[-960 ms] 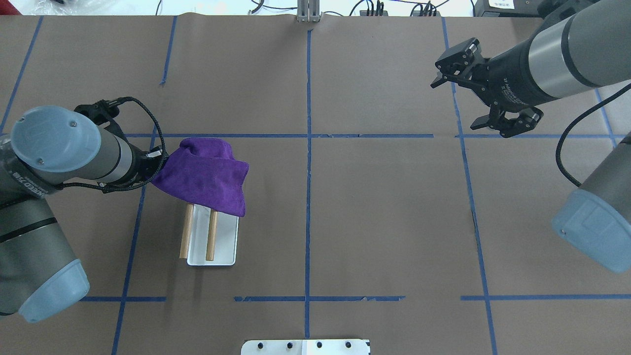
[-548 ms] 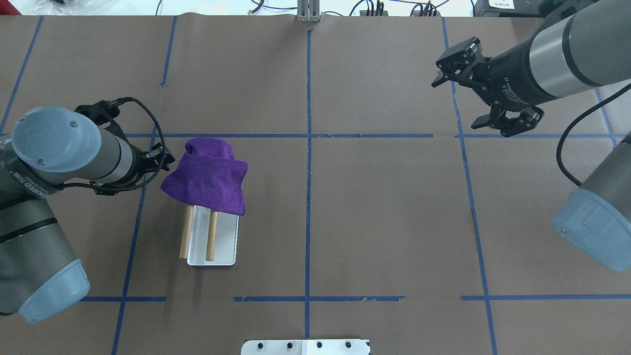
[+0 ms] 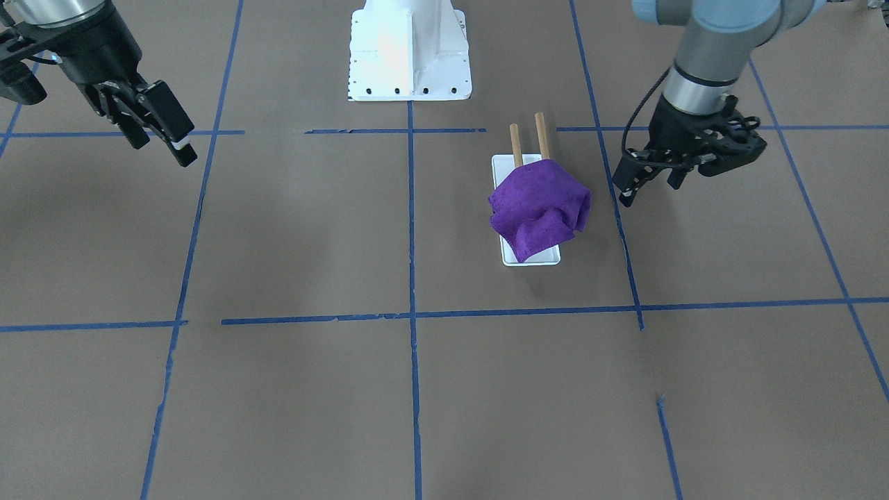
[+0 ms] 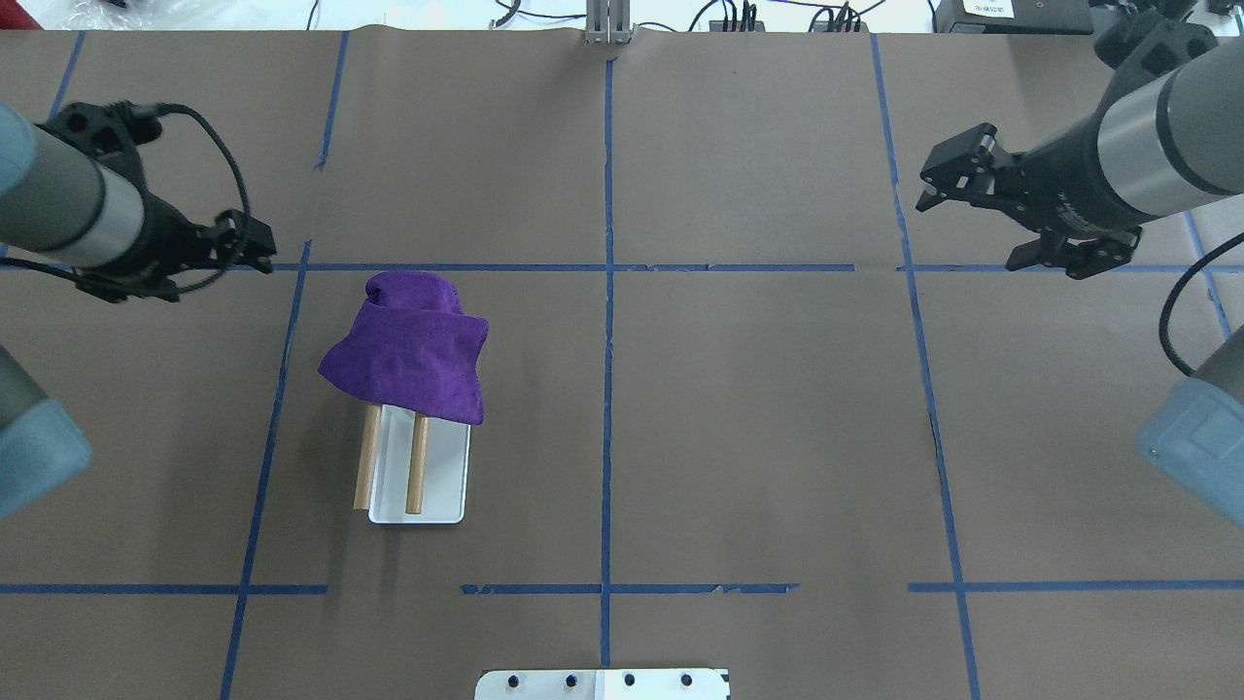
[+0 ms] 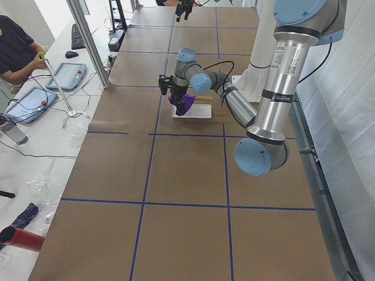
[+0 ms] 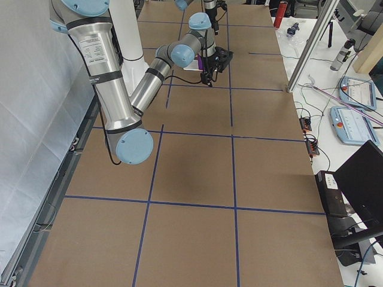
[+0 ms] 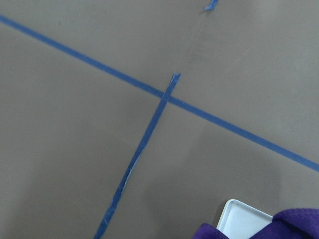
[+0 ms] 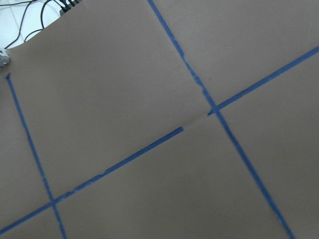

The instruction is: Hang towel on rack

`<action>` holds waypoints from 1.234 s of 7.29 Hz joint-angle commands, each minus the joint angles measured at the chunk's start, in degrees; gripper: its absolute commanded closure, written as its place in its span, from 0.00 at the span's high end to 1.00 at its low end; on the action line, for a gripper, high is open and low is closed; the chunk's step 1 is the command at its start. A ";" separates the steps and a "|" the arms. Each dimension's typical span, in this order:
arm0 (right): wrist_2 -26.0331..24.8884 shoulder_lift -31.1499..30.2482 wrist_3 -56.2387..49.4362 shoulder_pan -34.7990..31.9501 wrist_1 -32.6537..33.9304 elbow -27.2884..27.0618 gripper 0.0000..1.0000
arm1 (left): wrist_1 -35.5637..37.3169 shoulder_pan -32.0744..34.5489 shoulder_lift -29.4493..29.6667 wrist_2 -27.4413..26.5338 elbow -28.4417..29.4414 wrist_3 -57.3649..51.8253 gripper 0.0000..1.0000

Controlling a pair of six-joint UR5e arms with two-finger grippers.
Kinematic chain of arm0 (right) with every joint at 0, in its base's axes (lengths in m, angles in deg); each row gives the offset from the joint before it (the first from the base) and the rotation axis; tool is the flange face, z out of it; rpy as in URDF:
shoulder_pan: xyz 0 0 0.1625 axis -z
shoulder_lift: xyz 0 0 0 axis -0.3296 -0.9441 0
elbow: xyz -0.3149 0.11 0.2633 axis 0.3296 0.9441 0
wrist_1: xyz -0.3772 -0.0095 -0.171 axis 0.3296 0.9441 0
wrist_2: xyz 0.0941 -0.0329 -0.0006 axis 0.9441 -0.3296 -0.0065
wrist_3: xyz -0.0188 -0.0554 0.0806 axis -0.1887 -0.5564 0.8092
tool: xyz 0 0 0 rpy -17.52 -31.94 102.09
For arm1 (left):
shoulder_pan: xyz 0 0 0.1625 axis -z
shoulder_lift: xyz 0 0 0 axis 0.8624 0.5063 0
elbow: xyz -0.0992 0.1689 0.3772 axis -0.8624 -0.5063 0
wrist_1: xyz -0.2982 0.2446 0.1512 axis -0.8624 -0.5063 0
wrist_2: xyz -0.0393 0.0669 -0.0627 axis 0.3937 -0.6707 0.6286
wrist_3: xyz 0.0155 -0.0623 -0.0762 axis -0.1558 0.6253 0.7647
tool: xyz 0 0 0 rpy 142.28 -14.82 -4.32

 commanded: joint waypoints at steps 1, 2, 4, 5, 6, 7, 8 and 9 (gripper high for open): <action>0.92 -8.66 -20.78 -5.67 0.16 0.28 1.00 | -0.49 15.71 -3.33 10.85 3.21 -25.84 1.00; 3.88 -12.01 -32.19 -10.92 0.34 1.50 1.00 | -0.49 21.44 -6.22 12.45 4.88 -41.53 1.00; 13.02 -17.02 -52.42 -21.82 0.43 6.49 1.00 | -0.41 30.43 -9.40 13.96 8.40 -64.35 1.00; 13.57 -20.53 -63.92 -25.88 0.34 8.87 1.00 | -0.32 34.11 -10.20 13.88 11.03 -74.89 1.00; 13.67 -23.35 -74.47 -29.57 0.43 11.41 1.00 | -0.06 37.28 -10.29 13.88 13.49 -83.18 1.00; 13.58 -26.08 -81.19 -31.78 0.95 13.01 1.00 | 0.29 38.45 -10.99 13.88 14.12 -84.48 1.00; 14.01 -26.89 -89.53 -34.76 4.87 14.24 1.00 | 0.21 40.11 -12.39 13.96 14.39 -84.58 1.00; 16.63 -26.98 -93.79 -35.58 9.44 13.99 1.00 | 0.21 40.21 -13.80 14.05 14.91 -84.58 1.00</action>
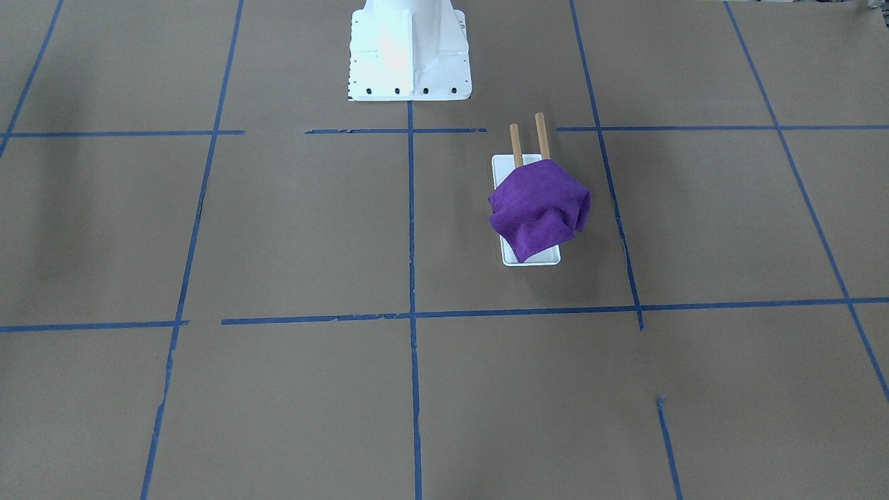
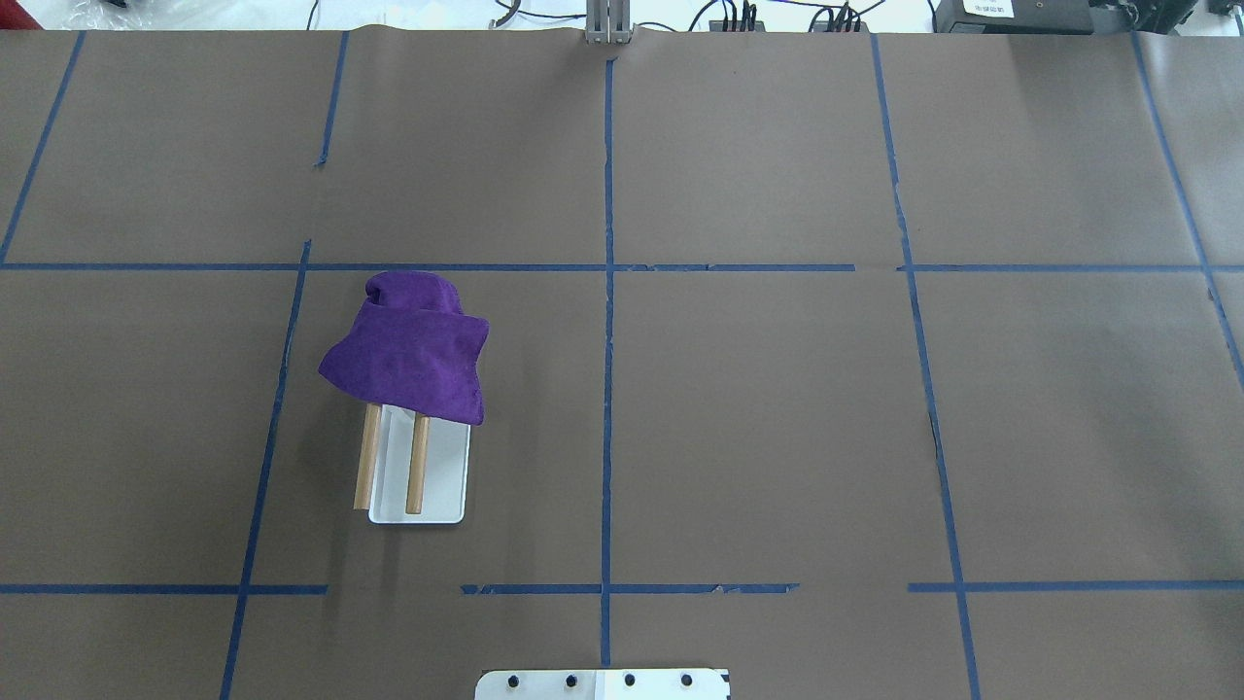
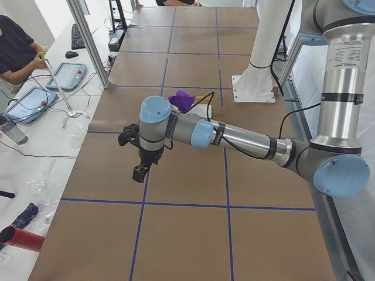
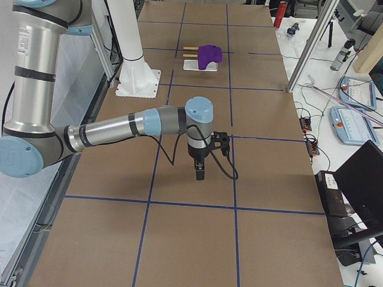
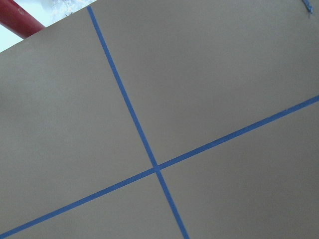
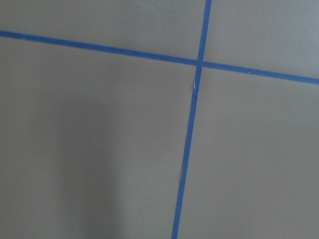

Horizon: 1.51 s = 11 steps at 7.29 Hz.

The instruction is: Hang towel on rack

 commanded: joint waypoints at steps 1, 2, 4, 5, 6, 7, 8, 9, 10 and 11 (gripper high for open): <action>3.31 -1.11 -7.45 -2.36 4.77 0.55 1.00 | 0.46 1.21 -1.11 0.97 1.23 0.06 1.00; 3.32 -1.28 -7.28 -2.36 4.69 0.72 1.00 | 1.60 1.04 -1.19 4.46 3.23 1.38 1.00; 3.15 -0.67 -7.02 -2.36 4.42 0.64 1.00 | 1.26 1.04 -1.98 10.71 3.08 6.99 1.00; 3.23 -0.41 -6.84 -2.36 4.33 0.81 1.00 | 1.00 1.04 -2.33 10.21 2.82 6.67 1.00; 5.15 -0.23 -6.84 -2.36 3.81 2.47 1.00 | 1.00 0.95 -1.55 10.20 3.34 7.01 1.00; 5.60 -0.14 -6.75 -2.36 0.85 3.79 1.00 | 1.00 0.95 -1.46 10.12 2.91 6.84 1.00; 5.43 -0.05 -6.93 -2.19 -0.57 5.11 1.00 | 1.00 1.03 -1.98 10.20 1.42 6.84 1.00; 5.34 1.08 -6.06 -2.27 -0.68 5.73 1.00 | 1.00 1.04 -1.72 10.20 0.80 6.93 1.00; 4.91 1.35 -5.44 -2.19 -0.76 6.26 1.00 | 1.00 0.95 -1.46 10.20 0.71 7.10 1.00; 2.38 1.44 -5.26 -2.19 -1.20 6.44 1.00 | 0.56 0.95 -0.93 10.20 0.88 7.19 1.00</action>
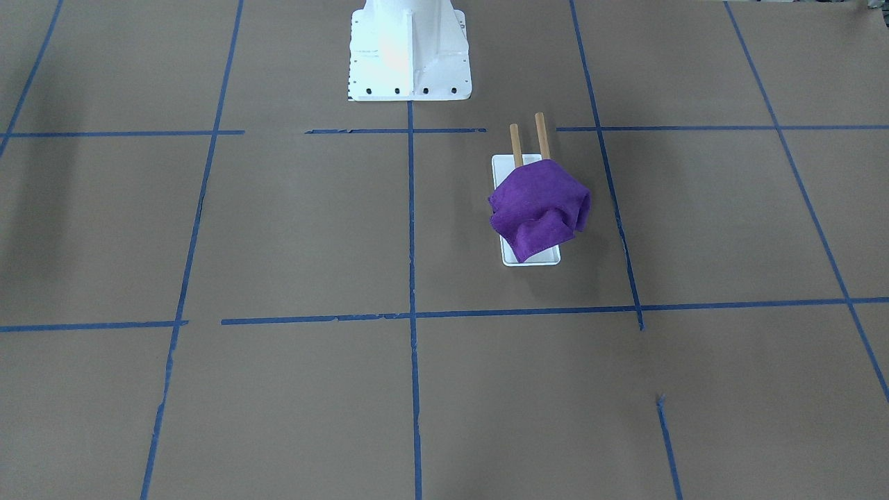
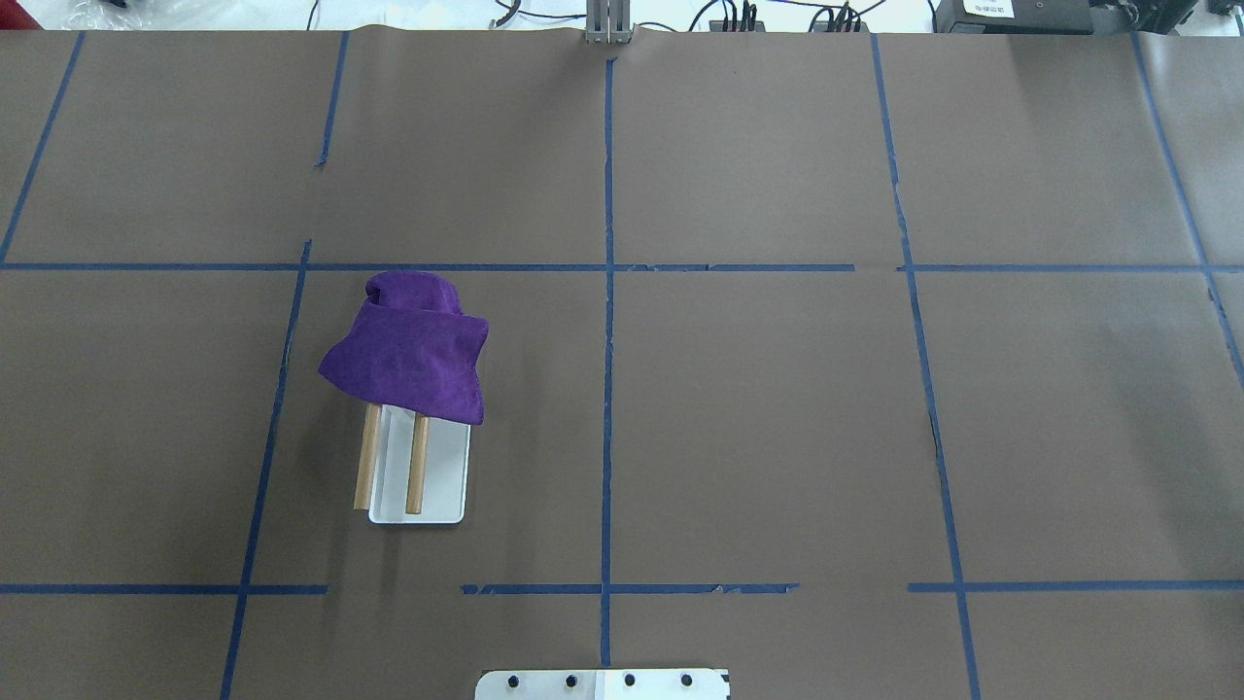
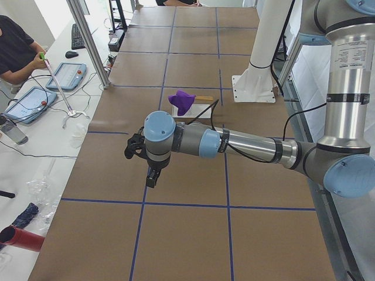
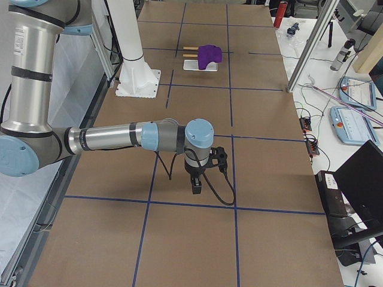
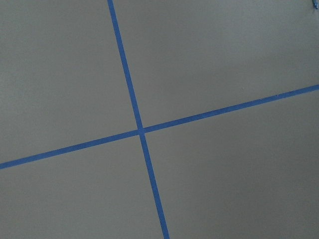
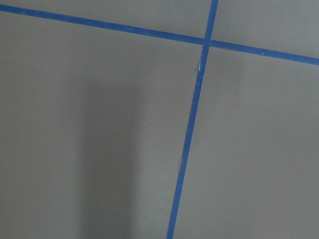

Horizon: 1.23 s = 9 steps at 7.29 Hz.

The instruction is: Hang towel on rack

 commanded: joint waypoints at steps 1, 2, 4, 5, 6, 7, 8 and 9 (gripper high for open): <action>-2.26 0.49 0.54 -0.05 -1.18 0.57 1.00 | -0.94 -0.04 0.59 0.26 -0.22 0.23 1.00; -2.43 0.49 0.46 0.03 -1.19 0.92 1.00 | -1.38 -0.04 0.41 0.53 0.04 0.05 1.00; -2.35 0.40 0.28 -0.06 -1.63 2.58 1.00 | -1.47 -0.22 -0.20 0.53 1.09 -0.12 1.00; -1.91 0.40 0.37 -0.06 -1.63 3.29 1.00 | -1.30 0.04 -0.64 0.36 -0.38 -0.04 1.00; -1.65 0.31 0.46 -0.06 -1.54 3.21 1.00 | -1.38 0.05 -3.78 0.01 -3.09 -0.12 1.00; -1.65 0.31 0.54 0.03 -1.54 3.29 1.00 | -1.73 0.22 -4.76 -0.61 -3.03 -0.21 1.00; -1.38 0.23 0.63 -0.05 -1.54 3.21 1.00 | -4.26 0.05 -4.69 -2.26 -1.99 -0.04 1.00; -0.77 -0.12 0.63 0.03 -1.54 3.55 1.00 | -5.07 -0.04 -4.16 -4.72 -1.63 -0.21 1.00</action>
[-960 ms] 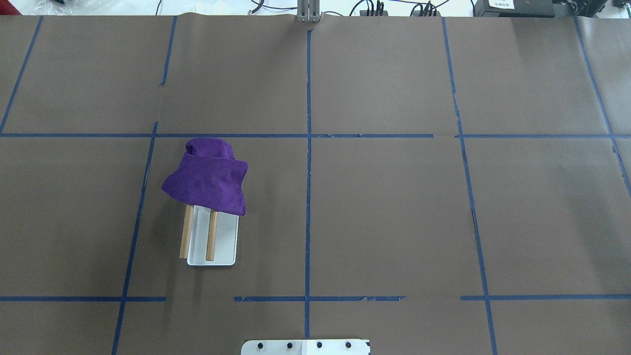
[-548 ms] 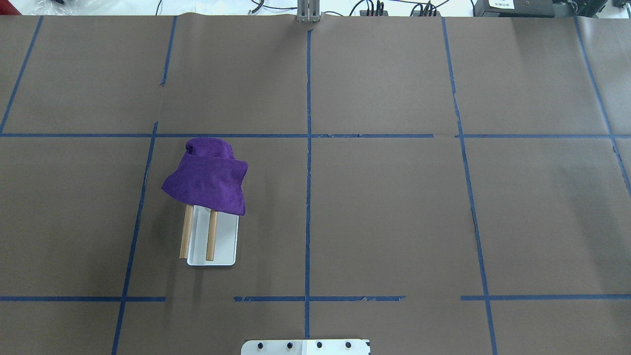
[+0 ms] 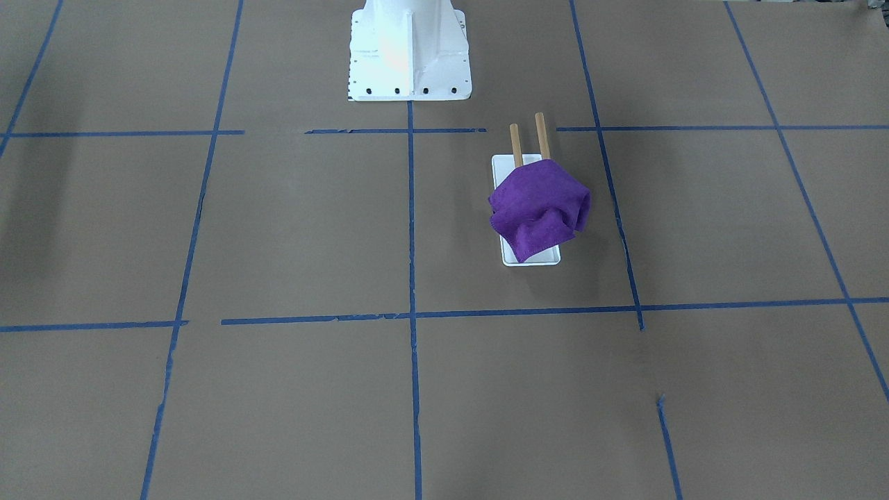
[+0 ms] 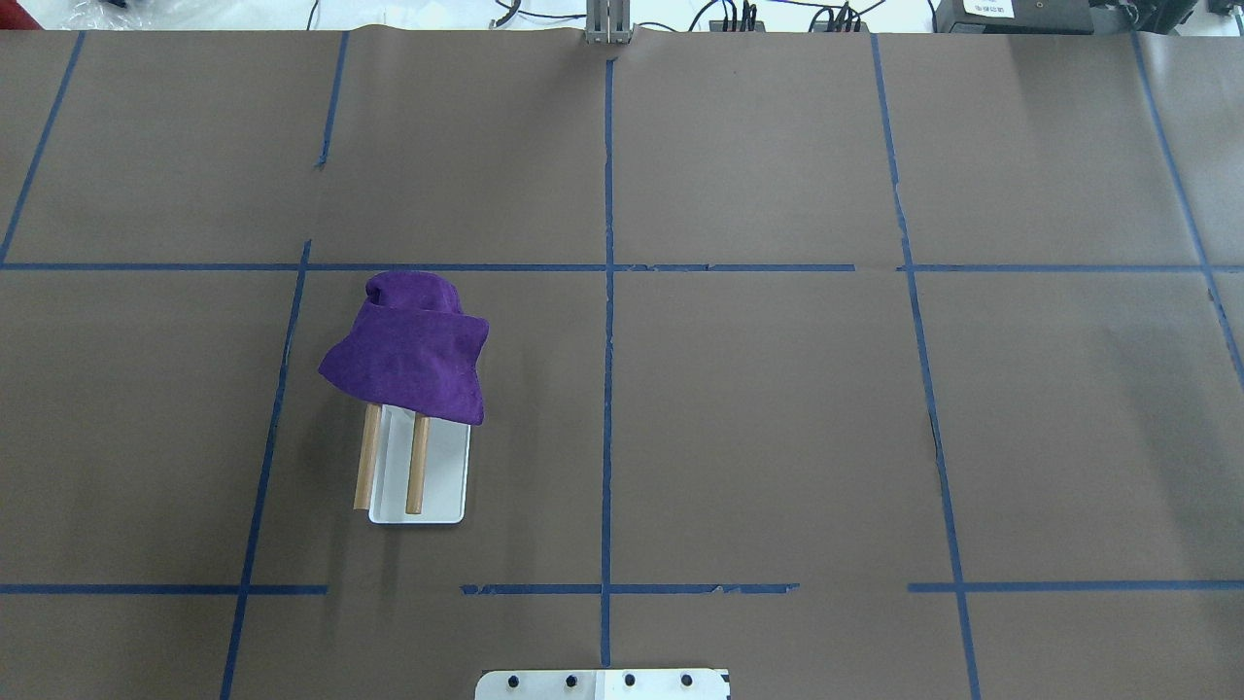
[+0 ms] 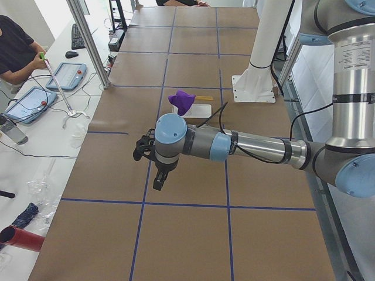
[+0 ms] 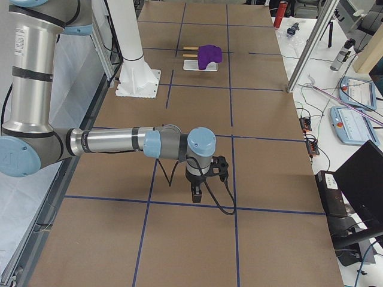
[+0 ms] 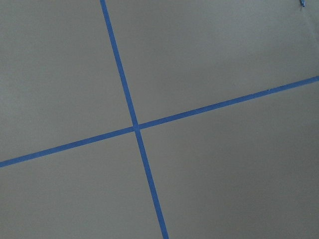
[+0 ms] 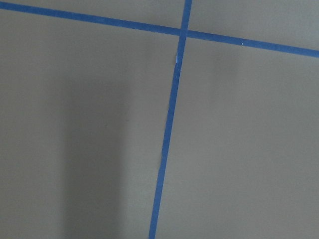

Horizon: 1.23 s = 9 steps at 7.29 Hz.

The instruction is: Hang towel on rack

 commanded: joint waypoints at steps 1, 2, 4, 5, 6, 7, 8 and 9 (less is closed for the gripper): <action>0.93 -0.30 0.13 0.05 0.00 0.26 1.00 | -0.97 -0.10 0.17 -3.22 -0.37 -0.18 1.00; 2.06 -0.47 0.13 0.05 0.00 0.35 1.00 | -0.27 -0.88 -0.01 -3.22 -0.30 -0.27 1.00; 2.34 -0.91 0.13 0.05 0.09 0.26 1.00 | 6.02 -1.77 0.26 -2.70 0.67 -0.27 1.00; 2.95 -0.92 0.13 0.05 0.09 0.35 1.00 | 9.11 -2.03 0.26 -2.52 0.76 -0.35 1.00; 2.95 -0.83 0.05 0.14 0.00 0.43 1.00 | 9.40 -2.03 0.00 -2.52 0.76 -0.35 1.00; 2.95 -0.74 0.13 0.40 0.00 0.43 1.00 | 9.32 -2.12 -0.09 -2.52 0.85 -0.27 1.00; 2.95 -0.65 0.05 0.75 0.00 0.43 1.00 | 9.32 -2.12 -0.27 -2.52 0.93 -0.35 1.00; 2.87 0.31 0.13 1.71 -0.08 0.87 1.00 | 9.32 -2.47 -0.36 -2.52 0.93 -0.35 1.00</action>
